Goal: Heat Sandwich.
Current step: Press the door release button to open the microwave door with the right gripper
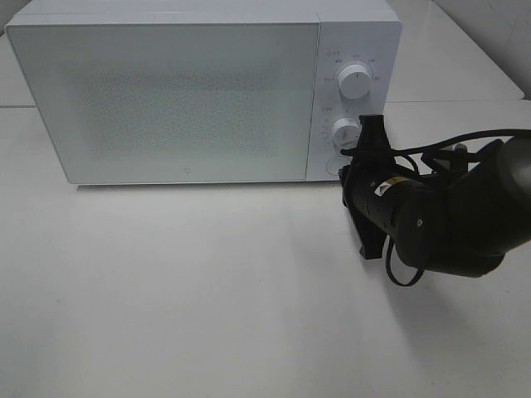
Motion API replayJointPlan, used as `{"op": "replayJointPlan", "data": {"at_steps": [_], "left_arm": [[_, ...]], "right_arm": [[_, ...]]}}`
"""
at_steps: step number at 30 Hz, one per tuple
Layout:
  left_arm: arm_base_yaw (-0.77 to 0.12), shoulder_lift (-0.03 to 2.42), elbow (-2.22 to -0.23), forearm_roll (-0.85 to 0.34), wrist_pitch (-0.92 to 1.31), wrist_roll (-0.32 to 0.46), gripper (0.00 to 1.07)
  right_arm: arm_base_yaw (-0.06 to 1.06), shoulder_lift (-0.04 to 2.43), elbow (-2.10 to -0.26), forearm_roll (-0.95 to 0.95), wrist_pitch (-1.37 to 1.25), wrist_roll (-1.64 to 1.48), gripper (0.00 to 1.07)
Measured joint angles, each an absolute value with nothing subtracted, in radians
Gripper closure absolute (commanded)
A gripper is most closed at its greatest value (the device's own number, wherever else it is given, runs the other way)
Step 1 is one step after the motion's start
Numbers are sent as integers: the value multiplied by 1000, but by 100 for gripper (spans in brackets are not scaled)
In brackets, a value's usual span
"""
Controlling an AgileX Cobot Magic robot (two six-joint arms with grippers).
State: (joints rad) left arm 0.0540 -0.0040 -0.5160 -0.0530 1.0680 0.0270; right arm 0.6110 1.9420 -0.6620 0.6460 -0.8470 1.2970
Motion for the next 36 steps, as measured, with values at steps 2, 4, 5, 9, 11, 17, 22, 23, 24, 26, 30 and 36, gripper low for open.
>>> {"op": "replayJointPlan", "data": {"at_steps": [2, 4, 5, 9, 11, 17, 22, 23, 24, 26, 30, 36], "left_arm": [[54, -4, -516, -53, 1068, 27, 9], [54, -4, -516, -53, 1068, 27, 9], [54, -4, -516, -53, 1068, 27, 9], [54, -4, -516, -53, 1068, 27, 9], [54, -4, -516, -53, 1068, 27, 9], [54, -4, -516, -53, 1068, 27, 9], [54, -4, -516, -53, 1068, 27, 9], [54, -4, -516, -53, 1068, 27, 9], [54, -4, -516, -53, 1068, 27, 9], [54, -4, -516, -53, 1068, 27, 9], [54, -4, -516, -53, 1068, 27, 9], [54, -4, -516, -53, 1068, 27, 9]], "right_arm": [[593, 1959, -686, 622, -836, 1307, 107], [590, 1965, -696, 616, -828, 1314, 107], [584, 1970, -704, 609, -821, 1317, 107], [569, 1997, -737, 594, -813, 1323, 107], [559, 2017, -765, 591, -804, 1323, 107], [545, 2060, -803, 587, -793, 1325, 107], [522, 2085, -832, 581, -784, 1339, 107], [520, 2087, -835, 577, -781, 1339, 107], [512, 2088, -846, 571, -771, 1339, 107], [511, 2088, -852, 571, -764, 1339, 107], [501, 2091, -863, 569, -743, 1339, 107], [501, 2091, -864, 572, -747, 1339, 107]]}}
